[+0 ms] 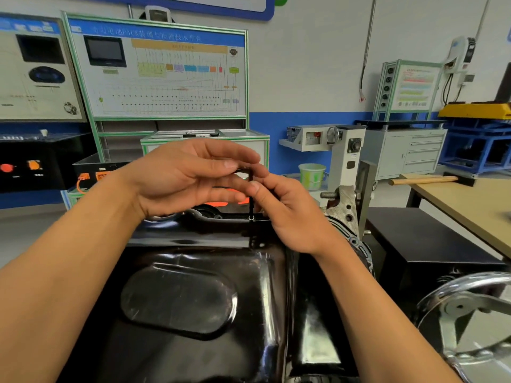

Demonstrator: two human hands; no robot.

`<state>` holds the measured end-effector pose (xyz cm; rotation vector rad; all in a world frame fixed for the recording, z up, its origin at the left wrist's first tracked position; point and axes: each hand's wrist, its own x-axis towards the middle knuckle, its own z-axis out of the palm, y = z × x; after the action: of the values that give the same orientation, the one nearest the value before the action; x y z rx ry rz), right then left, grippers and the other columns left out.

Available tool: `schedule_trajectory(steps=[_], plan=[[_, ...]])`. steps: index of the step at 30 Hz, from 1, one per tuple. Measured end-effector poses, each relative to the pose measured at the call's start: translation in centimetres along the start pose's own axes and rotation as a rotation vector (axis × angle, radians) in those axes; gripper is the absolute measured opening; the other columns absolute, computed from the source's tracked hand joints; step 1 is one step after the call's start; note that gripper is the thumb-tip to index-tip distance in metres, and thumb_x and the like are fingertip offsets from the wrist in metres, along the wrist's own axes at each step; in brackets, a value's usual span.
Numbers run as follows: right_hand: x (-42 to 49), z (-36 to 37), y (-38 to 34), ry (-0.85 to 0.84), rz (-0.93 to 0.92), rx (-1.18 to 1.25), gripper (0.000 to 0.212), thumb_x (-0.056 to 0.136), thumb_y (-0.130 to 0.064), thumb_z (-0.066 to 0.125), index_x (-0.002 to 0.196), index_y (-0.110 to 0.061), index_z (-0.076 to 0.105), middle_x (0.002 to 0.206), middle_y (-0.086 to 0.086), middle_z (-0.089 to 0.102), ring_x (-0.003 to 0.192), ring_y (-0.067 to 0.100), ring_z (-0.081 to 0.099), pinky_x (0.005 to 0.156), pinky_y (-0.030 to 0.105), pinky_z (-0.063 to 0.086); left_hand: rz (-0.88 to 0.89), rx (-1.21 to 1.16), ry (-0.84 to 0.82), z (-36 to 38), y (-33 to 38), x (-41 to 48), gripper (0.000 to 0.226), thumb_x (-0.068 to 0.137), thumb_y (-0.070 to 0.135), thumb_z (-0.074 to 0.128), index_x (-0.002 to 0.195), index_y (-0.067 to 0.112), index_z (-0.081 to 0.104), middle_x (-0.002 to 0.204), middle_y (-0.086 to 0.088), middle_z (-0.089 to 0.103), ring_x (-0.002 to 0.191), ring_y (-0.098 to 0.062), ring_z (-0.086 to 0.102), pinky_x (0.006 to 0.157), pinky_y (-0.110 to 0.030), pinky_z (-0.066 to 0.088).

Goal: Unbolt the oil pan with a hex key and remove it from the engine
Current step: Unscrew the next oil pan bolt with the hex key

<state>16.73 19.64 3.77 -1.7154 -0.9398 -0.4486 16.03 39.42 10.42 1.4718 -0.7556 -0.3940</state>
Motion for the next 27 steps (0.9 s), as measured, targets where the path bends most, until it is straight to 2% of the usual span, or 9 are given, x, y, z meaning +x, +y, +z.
schedule_trajectory(steps=[5, 8, 11, 13, 14, 16, 19, 22, 27], plan=[[0.1, 0.0, 0.3, -0.032, 0.007, -0.002, 0.026, 0.106, -0.018, 0.047, 0.097, -0.023, 0.07, 0.075, -0.003, 0.064, 0.067, 0.0, 0.05, 0.069, 0.019, 0.04, 0.025, 0.135, 0.053, 1.0, -0.1, 0.3, 0.024, 0.077, 0.011, 0.073, 0.099, 0.017, 0.078, 0.089, -0.007, 0.07, 0.065, -0.015, 0.064, 0.062, -0.024, 0.058], [0.1, 0.1, 0.0, -0.052, -0.018, -0.011, 0.026, 0.106, -0.014, 0.046, 0.099, -0.017, 0.071, 0.083, -0.017, 0.071, 0.077, -0.007, 0.061, 0.076, 0.01, 0.042, 0.17, 0.421, 0.239, 2.6, -0.7, 1.1, 0.022, 0.068, 0.024, 0.082, 0.088, 0.019, 0.078, 0.073, -0.013, 0.067, 0.046, -0.012, 0.051, 0.044, -0.022, 0.047], [0.1, 0.2, -0.2, -0.068, -0.035, -0.005, 0.021, 0.104, -0.01, 0.051, 0.095, -0.017, 0.069, 0.08, -0.026, 0.068, 0.078, -0.009, 0.062, 0.077, 0.008, 0.043, 0.323, 0.519, 0.417, 3.6, -1.2, 2.0, 0.005, 0.079, 0.023, 0.075, 0.082, 0.019, 0.074, 0.058, -0.02, 0.061, 0.035, -0.014, 0.046, 0.037, -0.021, 0.041], [0.2, 0.3, 0.0, -0.061, -0.015, -0.004, 0.016, 0.101, -0.016, 0.057, 0.096, -0.02, 0.071, 0.083, -0.012, 0.072, 0.075, 0.005, 0.063, 0.074, 0.022, 0.048, 0.33, 0.538, 0.519, 3.7, -1.2, 2.3, 0.01, 0.094, 0.014, 0.065, 0.091, 0.02, 0.072, 0.052, -0.009, 0.059, 0.031, -0.015, 0.043, 0.036, -0.02, 0.04], [0.3, 0.4, 0.0, -0.049, -0.006, 0.005, 0.015, 0.1, -0.02, 0.06, 0.094, -0.024, 0.073, 0.083, 0.002, 0.073, 0.075, 0.023, 0.063, 0.073, 0.035, 0.05, 0.311, 0.516, 0.539, 3.6, -1.1, 2.3, 0.017, 0.098, 0.008, 0.057, 0.097, 0.019, 0.07, 0.054, -0.006, 0.063, 0.031, -0.015, 0.042, 0.036, -0.02, 0.04], [0.3, 0.3, 0.1, -0.002, -0.005, 0.013, 0.02, 0.098, -0.025, 0.063, 0.083, -0.033, 0.073, 0.068, 0.012, 0.063, 0.063, 0.031, 0.05, 0.062, 0.037, 0.042, 0.241, 0.371, 0.488, 3.3, -0.7, 1.9, 0.027, 0.099, 0.0, 0.047, 0.11, 0.015, 0.066, 0.076, -0.009, 0.074, 0.037, -0.015, 0.047, 0.039, -0.022, 0.044], [0.3, 0.3, 0.1, 0.028, 0.011, 0.006, 0.036, 0.098, -0.022, 0.062, 0.066, -0.037, 0.064, 0.054, -0.012, 0.04, 0.053, 0.007, 0.032, 0.052, 0.018, 0.028, 0.162, 0.162, 0.267, 2.6, -0.4, 1.1, 0.033, 0.098, -0.005, 0.043, 0.12, 0.01, 0.063, 0.116, -0.014, 0.071, 0.058, -0.016, 0.056, 0.053, -0.023, 0.054], [0.1, 0.3, 0.2, 0.029, 0.017, -0.005, 0.034, 0.099, -0.024, 0.061, 0.067, -0.035, 0.063, 0.054, -0.013, 0.036, 0.053, 0.005, 0.03, 0.052, 0.018, 0.027, 0.129, 0.104, 0.078, 1.8, -0.4, 0.7, 0.034, 0.093, -0.001, 0.049, 0.118, 0.013, 0.068, 0.121, -0.015, 0.068, 0.07, -0.016, 0.057, 0.063, -0.024, 0.055], [-0.3, -0.1, -0.1, 0.001, -0.026, -0.027, 0.032, 0.1, -0.028, 0.055, 0.073, -0.014, 0.065, 0.058, 0.017, 0.041, 0.056, 0.009, 0.033, 0.054, 0.022, 0.029, 0.077, 0.14, -0.021, 1.5, -0.6, 0.7, 0.032, 0.087, 0.011, 0.059, 0.115, 0.016, 0.072, 0.118, -0.011, 0.071, 0.084, -0.012, 0.066, 0.073, -0.024, 0.056]])
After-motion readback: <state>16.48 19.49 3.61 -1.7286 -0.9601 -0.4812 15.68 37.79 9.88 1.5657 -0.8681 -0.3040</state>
